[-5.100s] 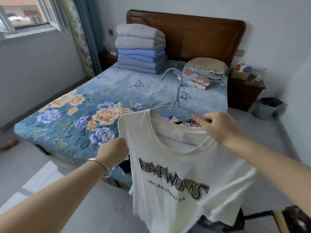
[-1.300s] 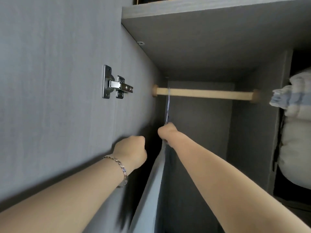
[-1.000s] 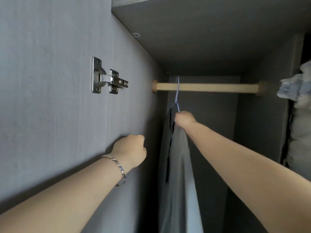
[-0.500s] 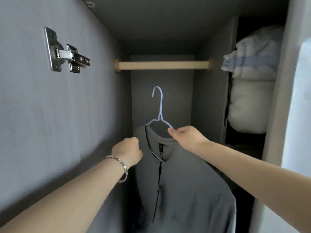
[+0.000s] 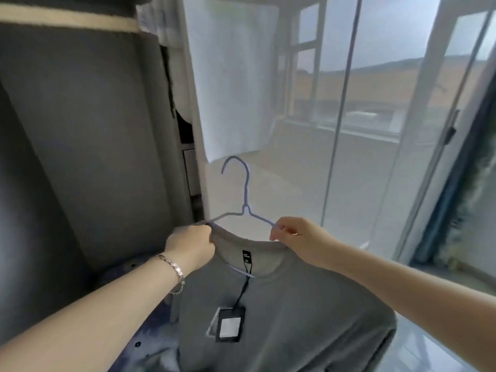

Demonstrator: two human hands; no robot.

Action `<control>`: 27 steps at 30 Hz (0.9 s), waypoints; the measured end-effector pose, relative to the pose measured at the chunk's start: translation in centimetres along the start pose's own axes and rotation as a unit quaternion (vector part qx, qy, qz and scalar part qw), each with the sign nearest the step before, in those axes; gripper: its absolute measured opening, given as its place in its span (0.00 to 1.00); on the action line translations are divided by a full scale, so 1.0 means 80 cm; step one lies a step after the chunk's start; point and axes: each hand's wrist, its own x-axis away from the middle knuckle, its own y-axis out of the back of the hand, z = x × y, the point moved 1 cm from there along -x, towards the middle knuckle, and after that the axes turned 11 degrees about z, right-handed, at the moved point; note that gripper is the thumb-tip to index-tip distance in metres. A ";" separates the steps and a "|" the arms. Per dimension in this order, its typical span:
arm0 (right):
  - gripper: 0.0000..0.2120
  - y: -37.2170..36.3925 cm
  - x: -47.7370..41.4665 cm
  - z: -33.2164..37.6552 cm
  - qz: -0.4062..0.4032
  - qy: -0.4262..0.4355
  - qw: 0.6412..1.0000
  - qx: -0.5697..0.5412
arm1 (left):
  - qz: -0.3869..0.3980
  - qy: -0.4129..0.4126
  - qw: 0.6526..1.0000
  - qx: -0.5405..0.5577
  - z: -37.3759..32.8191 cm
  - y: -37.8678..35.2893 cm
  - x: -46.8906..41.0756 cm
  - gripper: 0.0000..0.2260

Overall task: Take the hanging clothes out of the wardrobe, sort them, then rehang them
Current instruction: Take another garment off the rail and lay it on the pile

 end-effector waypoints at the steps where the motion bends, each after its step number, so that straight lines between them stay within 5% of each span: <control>1: 0.09 0.007 0.032 -0.026 -0.017 -0.028 0.999 -0.020 | 0.010 -0.023 1.000 0.002 -0.033 -0.014 0.006 0.09; 7: 0.16 0.026 0.226 -0.156 -0.162 -0.174 0.968 -0.080 | 0.074 -0.145 0.986 0.027 -0.233 -0.096 0.053 0.04; 15: 0.22 0.000 0.437 -0.248 -0.338 -0.350 0.871 -0.060 | 0.132 -0.289 0.948 -0.006 -0.413 -0.192 0.119 0.09; 27: 0.22 -0.122 0.635 -0.183 -0.554 -0.529 0.643 0.016 | 0.171 -0.587 0.790 -0.052 -0.557 -0.275 0.267 0.09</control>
